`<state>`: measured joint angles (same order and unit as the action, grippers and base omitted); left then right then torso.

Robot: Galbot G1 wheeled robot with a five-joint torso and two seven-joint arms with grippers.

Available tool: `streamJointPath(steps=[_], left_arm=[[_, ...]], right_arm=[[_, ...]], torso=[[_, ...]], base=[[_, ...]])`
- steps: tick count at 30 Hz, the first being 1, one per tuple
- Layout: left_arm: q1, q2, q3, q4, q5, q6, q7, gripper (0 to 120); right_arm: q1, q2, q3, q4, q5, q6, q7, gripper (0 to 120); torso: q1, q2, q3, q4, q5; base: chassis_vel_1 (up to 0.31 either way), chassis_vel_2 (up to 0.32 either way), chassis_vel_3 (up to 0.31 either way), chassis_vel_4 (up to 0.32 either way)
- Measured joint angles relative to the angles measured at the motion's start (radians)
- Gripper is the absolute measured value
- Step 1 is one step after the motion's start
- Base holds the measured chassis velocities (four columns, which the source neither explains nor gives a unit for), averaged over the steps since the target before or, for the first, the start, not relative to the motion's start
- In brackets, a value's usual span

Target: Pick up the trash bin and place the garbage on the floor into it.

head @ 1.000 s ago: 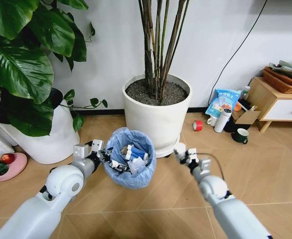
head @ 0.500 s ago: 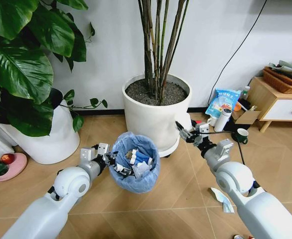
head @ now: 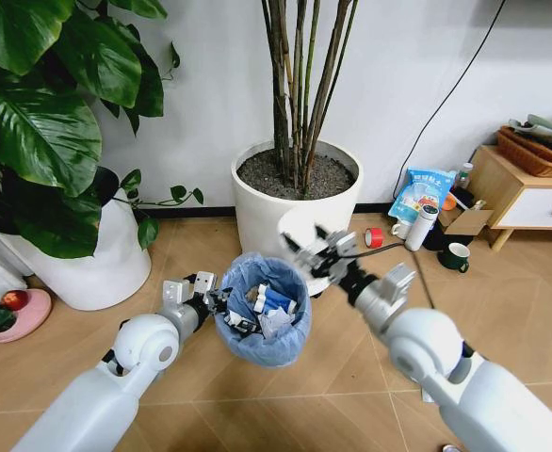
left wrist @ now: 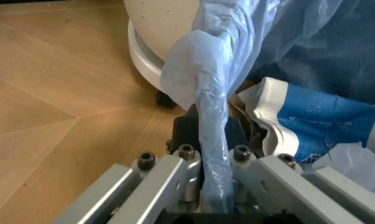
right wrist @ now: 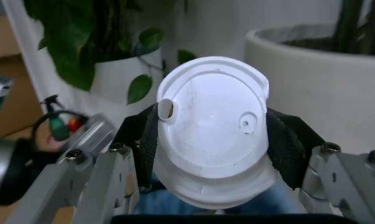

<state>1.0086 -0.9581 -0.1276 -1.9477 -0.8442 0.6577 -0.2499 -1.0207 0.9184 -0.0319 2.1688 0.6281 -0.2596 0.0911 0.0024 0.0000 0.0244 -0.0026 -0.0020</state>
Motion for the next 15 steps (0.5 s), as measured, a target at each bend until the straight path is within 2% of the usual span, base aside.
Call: streamJointPath(steps=[4,5,7,9,11,13,15], left_arm=[[-0.001,-0.003,0.001,0.000,-0.001,0.001,0.000,0],[-0.001,-0.002,0.001,0.000,-0.002,0.001,0.000,0],[-0.001,-0.001,0.000,0.000,-0.003,0.001,0.000,0],[-0.001,0.007,-0.004,-0.002,-0.007,0.001,-0.001,0],[-0.001,0.007,-0.004,-0.002,-0.007,0.001,-0.001,0],[-0.002,0.010,-0.005,-0.004,-0.011,0.001,-0.003,0],[-0.003,0.010,-0.005,-0.004,-0.012,0.001,-0.003,0]], right_arm=[[0.006,0.002,-0.044,-0.008,0.000,-0.012,0.003,53],[0.007,0.002,-0.049,-0.013,-0.002,-0.013,0.003,57],[0.008,0.002,-0.051,-0.015,-0.003,-0.013,0.003,59],[0.007,0.001,-0.054,-0.017,-0.004,-0.014,0.003,71],[0.007,0.001,-0.054,-0.017,-0.004,-0.014,0.003,71],[0.000,-0.005,-0.053,-0.011,-0.004,-0.014,0.003,86],[-0.002,-0.006,-0.052,-0.011,-0.004,-0.014,0.002,88]], torso=[[0.000,0.000,0.000,0.0000,0.0000],[0.000,0.000,0.000,0.0000,0.0000],[0.000,0.000,0.000,0.0000,0.0000],[0.000,0.000,0.000,0.0000,0.0001],[0.000,0.000,0.000,0.0000,0.0001],[0.000,0.000,0.000,0.0001,0.0000],[0.000,0.000,0.000,0.0000,0.0000]], base=[[0.000,0.000,0.000,0.000],[0.000,0.000,0.000,0.000],[0.000,0.000,0.000,0.000],[0.000,0.000,0.000,0.000],[0.000,0.000,0.000,0.000],[0.000,0.000,0.000,0.000],[0.000,0.000,0.000,0.000]])
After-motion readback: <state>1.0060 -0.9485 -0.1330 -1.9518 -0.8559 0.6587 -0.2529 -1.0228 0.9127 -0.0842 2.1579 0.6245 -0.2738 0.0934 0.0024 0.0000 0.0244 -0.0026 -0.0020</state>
